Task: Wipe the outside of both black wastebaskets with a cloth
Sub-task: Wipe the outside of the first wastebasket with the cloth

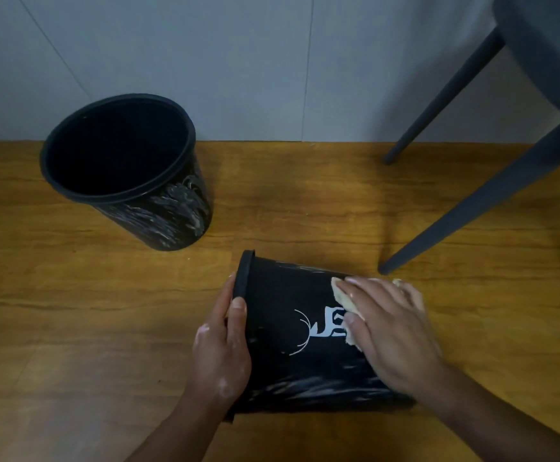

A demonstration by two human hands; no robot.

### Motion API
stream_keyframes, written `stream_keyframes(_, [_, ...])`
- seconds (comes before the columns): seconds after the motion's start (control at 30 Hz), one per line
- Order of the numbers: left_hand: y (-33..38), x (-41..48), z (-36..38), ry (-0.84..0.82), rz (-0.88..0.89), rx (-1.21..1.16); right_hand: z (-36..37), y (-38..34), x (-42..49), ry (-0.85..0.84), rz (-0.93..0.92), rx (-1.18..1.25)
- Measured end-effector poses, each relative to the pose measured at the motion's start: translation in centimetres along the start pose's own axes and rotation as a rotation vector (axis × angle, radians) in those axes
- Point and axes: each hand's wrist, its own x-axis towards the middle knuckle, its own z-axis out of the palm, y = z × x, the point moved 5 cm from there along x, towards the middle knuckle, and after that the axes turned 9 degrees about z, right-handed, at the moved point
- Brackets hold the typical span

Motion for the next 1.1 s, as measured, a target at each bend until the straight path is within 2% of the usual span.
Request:
stream_keyframes(0.13, [0.4,-0.2,0.0,0.012,0.006,0.009,0.7,-3.0,-0.7,-0.023,-0.037,0.075])
stream_keyframes(0.33, [0.2,0.4,0.2,-0.019,-0.008,-0.049,1.6,-11.1,-0.6,0.008,-0.391,0.094])
stream_keyframes(0.47, [0.3,0.5,0.1,-0.030,-0.030,-0.053,2.2,-10.2,-1.4,-0.032,-0.585,-0.022])
stream_keyframes(0.53, [0.0,0.6,0.0,-0.023,-0.028,-0.042,2.6,-9.0,-1.4,-0.070,-0.623,-0.104])
stream_keyframes(0.6, [-0.2,0.8,-0.1,-0.019,-0.036,-0.024,2.3,-7.5,-0.7,-0.114,-0.532,-0.126])
stream_keyframes(0.7, [0.1,0.8,0.0,-0.021,-0.035,-0.019,1.4,-4.8,0.5,-0.177,-0.239,-0.098])
stream_keyframes(0.8, [0.4,0.6,-0.1,-0.018,-0.030,0.000,1.0,-5.2,0.4,-0.167,-0.056,-0.038])
stream_keyframes(0.9, [0.4,0.6,-0.1,-0.008,-0.023,0.005,1.2,-6.8,-0.1,-0.169,0.007,0.012])
stream_keyframes(1.03, [0.7,0.7,0.1,-0.018,-0.005,0.021,0.4,-6.4,-0.1,-0.228,-0.004,-0.003])
stream_keyframes(1.1, [0.7,0.8,0.1,-0.016,-0.006,0.023,-1.1,-5.3,0.1,-0.163,0.001,-0.091])
